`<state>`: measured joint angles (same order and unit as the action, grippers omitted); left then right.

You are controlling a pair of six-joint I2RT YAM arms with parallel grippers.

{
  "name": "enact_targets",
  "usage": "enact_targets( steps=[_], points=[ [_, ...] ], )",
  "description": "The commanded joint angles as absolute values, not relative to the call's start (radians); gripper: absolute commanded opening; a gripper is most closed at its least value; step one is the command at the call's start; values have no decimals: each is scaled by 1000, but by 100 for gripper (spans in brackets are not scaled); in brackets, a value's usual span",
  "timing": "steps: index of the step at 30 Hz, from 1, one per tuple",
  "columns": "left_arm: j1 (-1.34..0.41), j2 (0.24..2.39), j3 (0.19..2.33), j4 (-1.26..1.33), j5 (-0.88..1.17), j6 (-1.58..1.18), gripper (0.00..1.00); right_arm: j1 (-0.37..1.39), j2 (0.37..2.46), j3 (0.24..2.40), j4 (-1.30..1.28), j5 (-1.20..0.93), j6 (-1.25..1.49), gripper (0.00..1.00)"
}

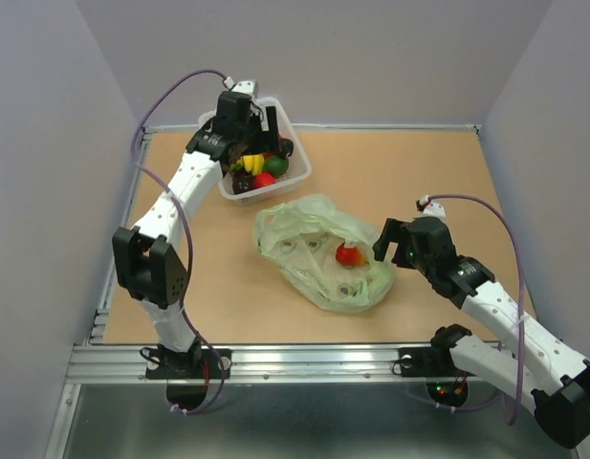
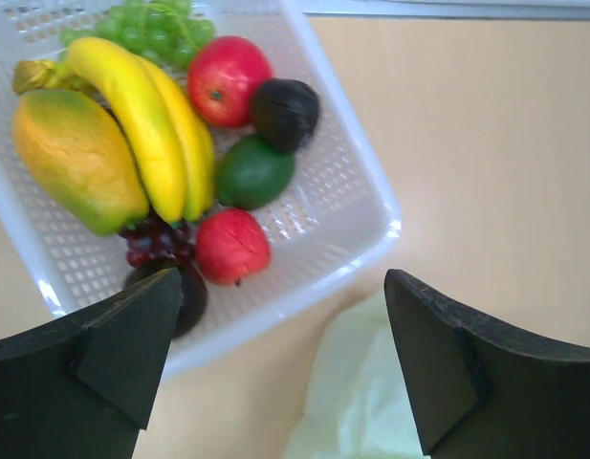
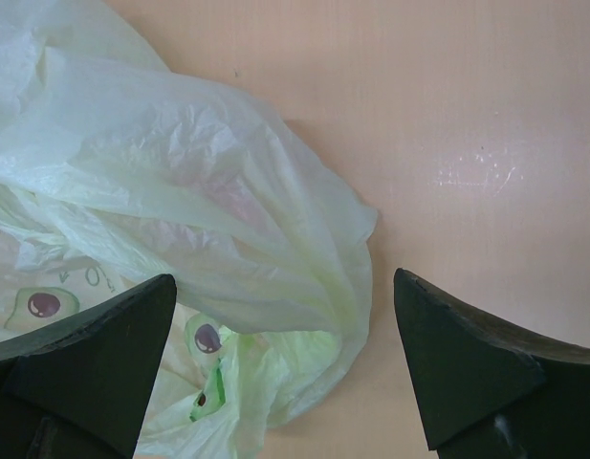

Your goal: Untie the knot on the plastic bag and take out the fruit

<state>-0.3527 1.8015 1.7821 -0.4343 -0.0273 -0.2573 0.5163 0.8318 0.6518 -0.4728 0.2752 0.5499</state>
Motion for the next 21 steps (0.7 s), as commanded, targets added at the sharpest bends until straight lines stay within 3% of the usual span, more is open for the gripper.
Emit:
enact_targets(
  steps=[1,12,21],
  points=[
    [-516,1579,1637,-328,-17,-212,99,511,847,687,-446,255,520,100],
    [-909,1324,1183,-137,-6,-340,95,512,842,689,-417,163,479,97],
    [-1002,1322,1025,-48,-63,-443,94,511,844,722,-384,-64,284,97]
  ],
)
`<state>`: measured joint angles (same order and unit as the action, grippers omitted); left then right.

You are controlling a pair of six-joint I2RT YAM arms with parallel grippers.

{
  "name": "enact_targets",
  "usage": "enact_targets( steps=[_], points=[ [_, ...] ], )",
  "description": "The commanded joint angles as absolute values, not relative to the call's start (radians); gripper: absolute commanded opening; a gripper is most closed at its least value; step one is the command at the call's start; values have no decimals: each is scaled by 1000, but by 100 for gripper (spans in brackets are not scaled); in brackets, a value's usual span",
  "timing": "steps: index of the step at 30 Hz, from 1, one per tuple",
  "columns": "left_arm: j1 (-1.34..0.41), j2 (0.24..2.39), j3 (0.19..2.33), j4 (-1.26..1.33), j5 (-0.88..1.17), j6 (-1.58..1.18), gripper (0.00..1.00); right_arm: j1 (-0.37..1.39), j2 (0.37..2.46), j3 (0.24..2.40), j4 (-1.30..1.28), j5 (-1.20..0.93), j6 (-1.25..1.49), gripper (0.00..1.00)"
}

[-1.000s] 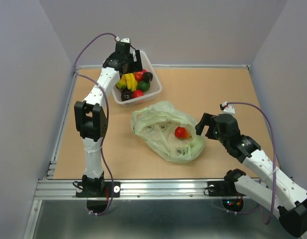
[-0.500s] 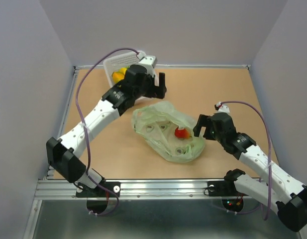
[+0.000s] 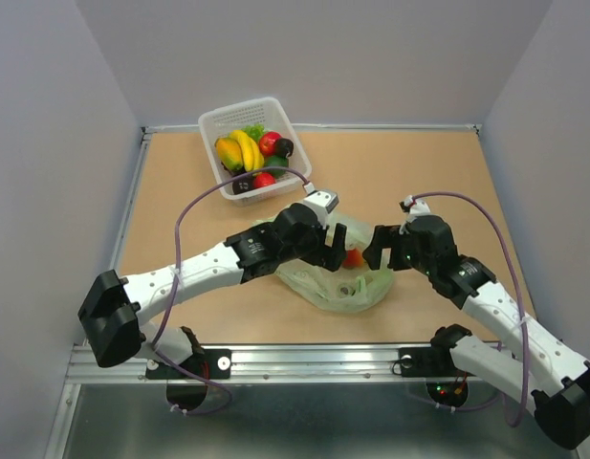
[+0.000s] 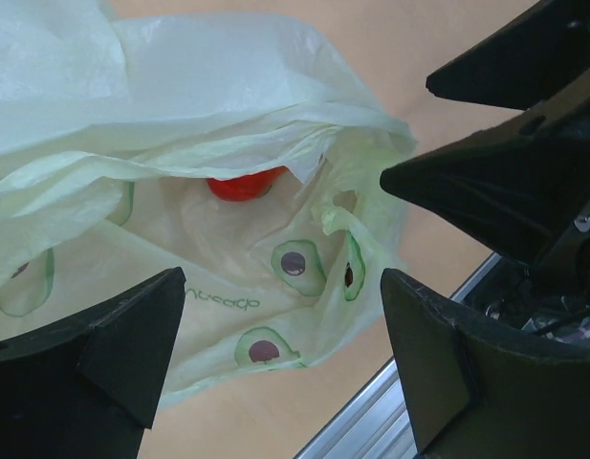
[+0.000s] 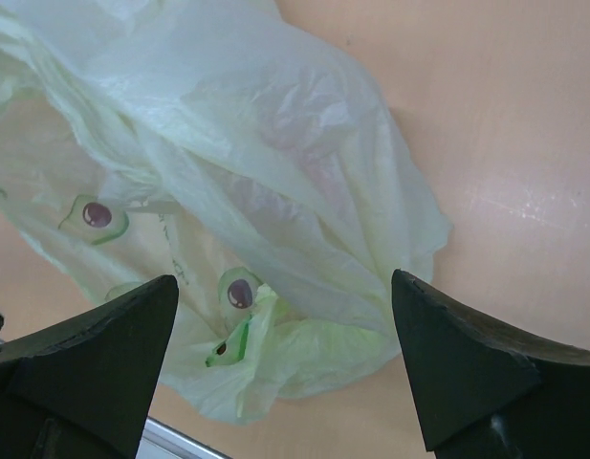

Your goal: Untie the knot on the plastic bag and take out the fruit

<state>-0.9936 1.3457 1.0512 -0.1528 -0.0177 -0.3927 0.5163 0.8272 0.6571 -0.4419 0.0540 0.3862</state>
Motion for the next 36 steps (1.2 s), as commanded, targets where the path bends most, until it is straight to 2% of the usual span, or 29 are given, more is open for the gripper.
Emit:
enact_targets(
  steps=[1,7,9,10,14,19,28,36],
  points=[
    [-1003,1322,1020,-34,-63,-446,94,511,853,724,-376,-92,275,97],
    [-1025,1379,1019,-9,-69,-428,94,509,958,727,-345,46,282,93],
    [-1040,1400,1023,-5,-80,-419,94,511,989,738,-339,115,288,74],
    [-1043,1425,1028,-5,-86,-408,94,509,1012,753,-339,158,299,53],
    [-1054,1491,1057,-5,-132,-419,94,509,1040,779,-336,251,357,1],
    [-1054,1578,1144,-54,-219,-524,94,509,1058,769,-330,287,435,1],
    [-1055,1729,1262,-87,-339,-695,98,511,1078,675,-266,193,609,1],
    [-1032,1824,1282,-41,-376,-776,99,509,1085,640,-227,160,669,1]
  ],
)
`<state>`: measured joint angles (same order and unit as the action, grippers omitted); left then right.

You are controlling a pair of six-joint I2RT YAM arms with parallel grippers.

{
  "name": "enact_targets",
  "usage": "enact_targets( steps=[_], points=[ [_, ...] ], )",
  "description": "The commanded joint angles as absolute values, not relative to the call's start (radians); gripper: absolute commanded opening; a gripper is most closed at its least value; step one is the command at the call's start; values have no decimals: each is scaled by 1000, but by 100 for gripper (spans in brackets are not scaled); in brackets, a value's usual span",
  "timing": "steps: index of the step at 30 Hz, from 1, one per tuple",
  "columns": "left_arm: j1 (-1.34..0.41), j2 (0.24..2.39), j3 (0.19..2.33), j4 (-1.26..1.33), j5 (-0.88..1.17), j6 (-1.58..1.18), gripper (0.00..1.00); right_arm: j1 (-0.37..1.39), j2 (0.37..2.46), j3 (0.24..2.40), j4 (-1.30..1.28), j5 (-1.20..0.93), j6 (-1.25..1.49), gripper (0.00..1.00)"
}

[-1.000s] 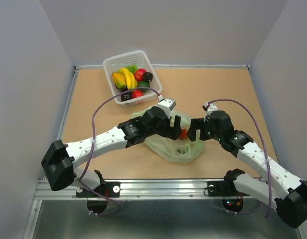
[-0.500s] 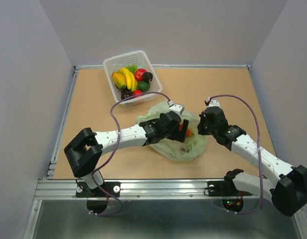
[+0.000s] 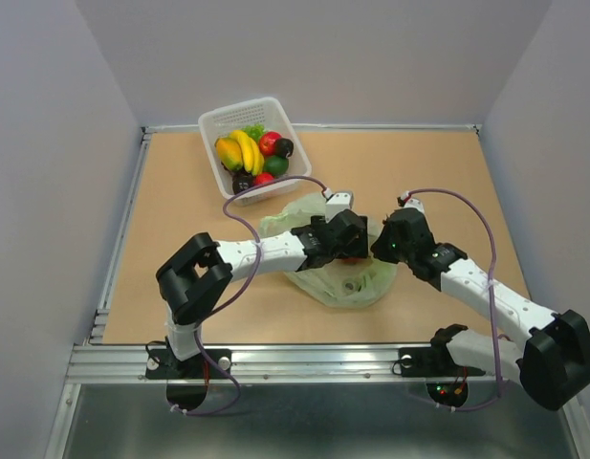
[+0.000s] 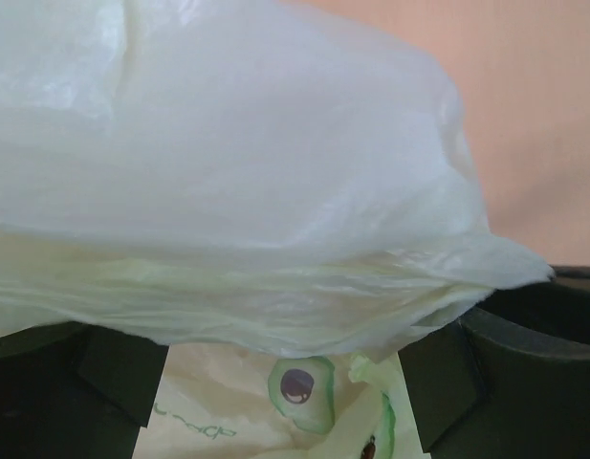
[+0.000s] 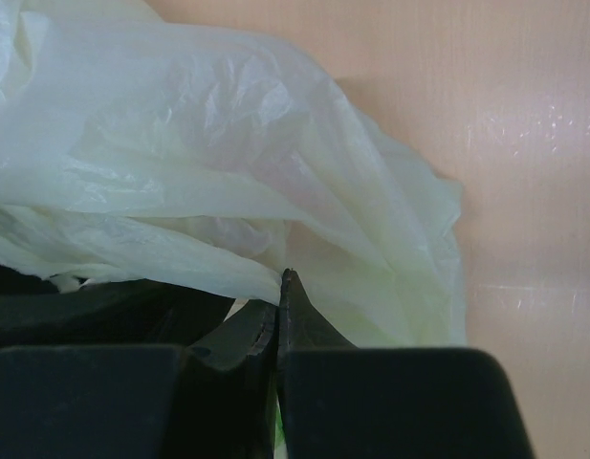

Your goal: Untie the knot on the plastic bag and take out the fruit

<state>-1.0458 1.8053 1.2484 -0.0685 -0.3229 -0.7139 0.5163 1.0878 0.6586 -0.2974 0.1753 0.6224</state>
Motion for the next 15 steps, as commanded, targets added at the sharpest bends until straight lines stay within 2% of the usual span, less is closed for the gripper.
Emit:
enact_targets(
  steps=[1,11,15],
  points=[
    [-1026,1841,1284,-38,-382,-788,99,509,1086,640,-224,160,669,1],
    [-991,1951,1341,-5,-370,-815,95,509,1078,591,-199,83,684,1],
    [-989,1990,1365,-5,-354,-813,90,509,1068,575,-195,77,686,1]
  ],
)
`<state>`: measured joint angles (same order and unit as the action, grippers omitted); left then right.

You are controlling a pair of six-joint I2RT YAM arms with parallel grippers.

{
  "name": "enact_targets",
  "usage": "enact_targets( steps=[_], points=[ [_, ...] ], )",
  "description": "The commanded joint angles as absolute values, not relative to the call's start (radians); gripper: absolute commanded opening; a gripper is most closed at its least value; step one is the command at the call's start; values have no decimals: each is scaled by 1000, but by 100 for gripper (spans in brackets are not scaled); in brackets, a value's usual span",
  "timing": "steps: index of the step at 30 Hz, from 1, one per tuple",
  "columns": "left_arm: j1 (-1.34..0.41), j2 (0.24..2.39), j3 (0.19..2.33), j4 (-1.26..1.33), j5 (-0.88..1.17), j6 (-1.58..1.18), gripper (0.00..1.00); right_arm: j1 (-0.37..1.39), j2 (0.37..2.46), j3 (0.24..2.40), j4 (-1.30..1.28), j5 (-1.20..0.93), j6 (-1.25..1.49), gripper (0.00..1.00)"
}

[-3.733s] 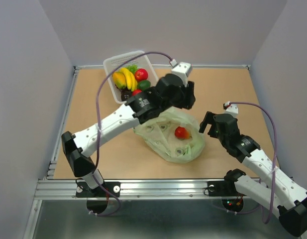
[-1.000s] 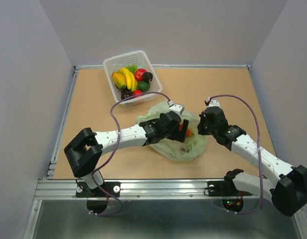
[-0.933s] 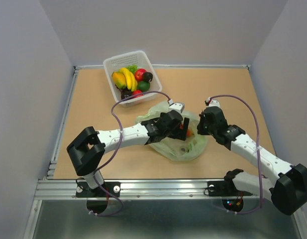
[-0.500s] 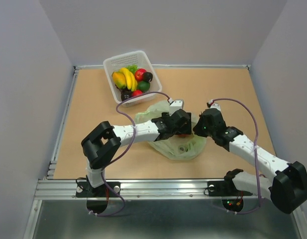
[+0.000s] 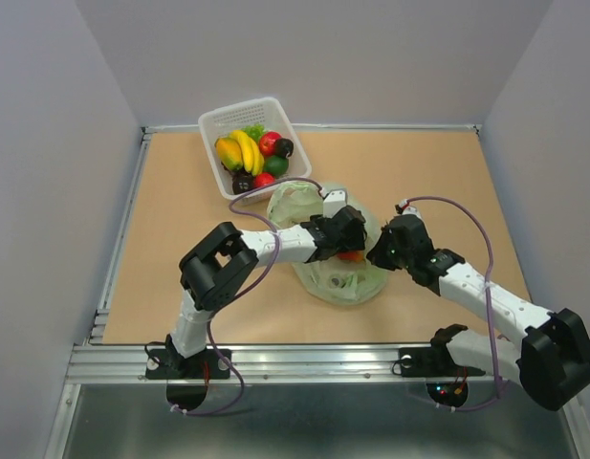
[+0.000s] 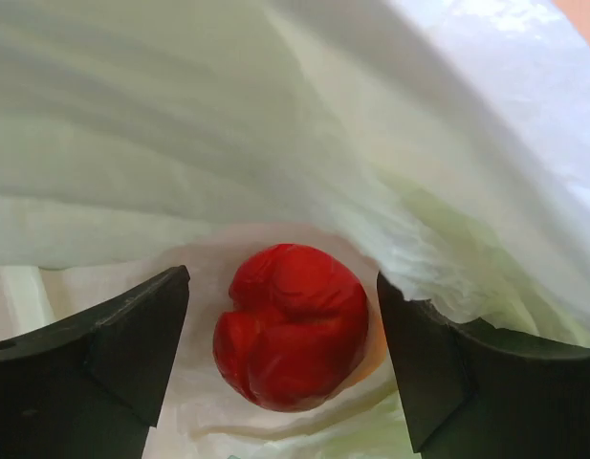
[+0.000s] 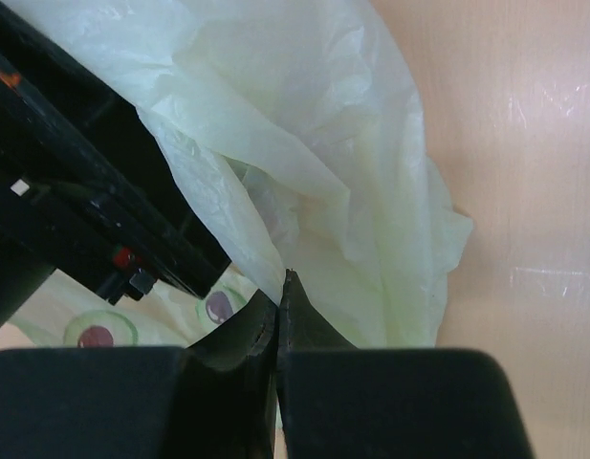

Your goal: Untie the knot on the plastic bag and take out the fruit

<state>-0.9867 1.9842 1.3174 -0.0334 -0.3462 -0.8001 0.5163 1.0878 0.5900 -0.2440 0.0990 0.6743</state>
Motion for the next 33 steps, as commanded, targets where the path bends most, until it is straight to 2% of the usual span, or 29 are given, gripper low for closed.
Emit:
enact_targets(
  steps=[1,3,5,6,7,9,16,24,28,33],
  points=[
    [-989,1997,1368,-8,-348,-813,85,509,1063,575,-195,81,686,1],
    [-989,1996,1365,-17,-342,-815,79,509,1057,572,-195,86,684,1],
    [-989,1973,1344,-24,-333,-822,57,509,1046,571,-195,100,681,1],
    [-989,1962,1336,-25,-328,-822,56,509,1046,571,-195,106,680,1],
    [-989,1948,1324,-25,-319,-821,46,509,1040,571,-195,113,675,1],
    [-991,1905,1309,-28,-310,-812,39,508,1035,571,-195,132,667,1],
    [-992,1723,1233,-51,-270,-727,38,509,1020,578,-201,205,637,1],
    [-953,1510,1345,-106,-127,-488,38,509,1058,589,-207,253,620,1],
    [-819,1437,1471,-136,-107,-431,38,509,1069,583,-210,242,624,1],
    [-597,1472,1574,-170,-109,-420,39,509,1063,581,-210,219,623,1]
  ],
)
